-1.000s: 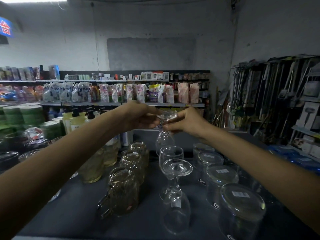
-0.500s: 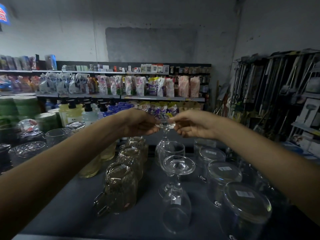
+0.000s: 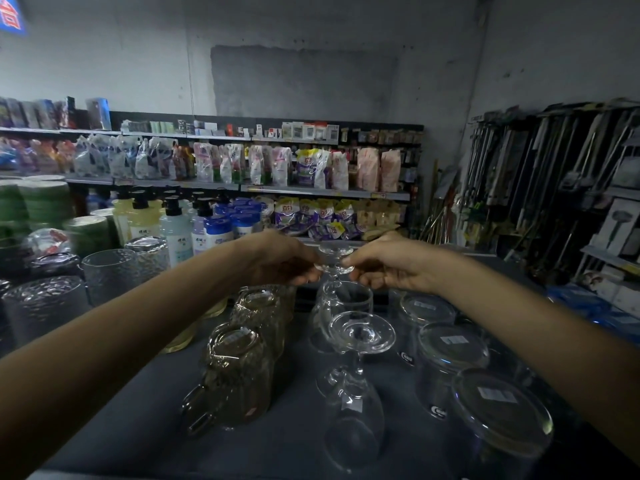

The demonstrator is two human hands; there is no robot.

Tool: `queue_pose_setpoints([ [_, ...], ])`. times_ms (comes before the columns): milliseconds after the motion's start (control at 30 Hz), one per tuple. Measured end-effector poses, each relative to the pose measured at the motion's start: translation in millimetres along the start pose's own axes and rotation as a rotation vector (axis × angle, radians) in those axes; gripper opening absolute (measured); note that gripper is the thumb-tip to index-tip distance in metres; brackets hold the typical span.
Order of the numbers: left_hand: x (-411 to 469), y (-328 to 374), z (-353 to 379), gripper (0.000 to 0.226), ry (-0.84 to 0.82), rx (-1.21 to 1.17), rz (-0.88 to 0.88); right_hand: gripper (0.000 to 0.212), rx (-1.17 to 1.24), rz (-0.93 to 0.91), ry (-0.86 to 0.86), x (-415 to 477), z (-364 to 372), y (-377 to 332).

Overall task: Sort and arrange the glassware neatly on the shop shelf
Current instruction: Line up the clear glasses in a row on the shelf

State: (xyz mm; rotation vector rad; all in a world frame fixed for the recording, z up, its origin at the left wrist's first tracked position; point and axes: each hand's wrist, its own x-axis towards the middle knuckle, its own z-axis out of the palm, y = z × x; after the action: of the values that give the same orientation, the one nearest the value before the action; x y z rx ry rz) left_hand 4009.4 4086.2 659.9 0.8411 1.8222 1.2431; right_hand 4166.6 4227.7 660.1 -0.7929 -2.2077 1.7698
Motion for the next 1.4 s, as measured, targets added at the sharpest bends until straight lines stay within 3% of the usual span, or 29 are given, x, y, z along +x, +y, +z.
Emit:
queue_pose_setpoints([
  [300,6.1,-11.3,5.3,0.024,0.047,-0.067,0.086,0.006,0.096,-0.029,0.051,1.8,4.8,5.2],
  [467,5.0,-11.4,6.4,0.022,0.039,-0.115,0.106,0.023,0.086,-0.042,0.087,2.1,4.8,5.4],
  [900,-2.0,-15.6,10.5,0.023,0.005,-0.158,0.089,0.008,0.104,-0.046,0.049,-6.2,4.3,8.5],
  [1133,-3.8,-8.2,2.8,0.031,-0.001,-0.139,0.056,0.028,0.087,-0.063,0.068,-8.1,2.5,9.1],
  [1400,-5.3,-6.8,8.0,0.03,0.012,-0.112,0.046,0.031,0.06,-0.068,0.071,-13.4,0.2,8.9],
])
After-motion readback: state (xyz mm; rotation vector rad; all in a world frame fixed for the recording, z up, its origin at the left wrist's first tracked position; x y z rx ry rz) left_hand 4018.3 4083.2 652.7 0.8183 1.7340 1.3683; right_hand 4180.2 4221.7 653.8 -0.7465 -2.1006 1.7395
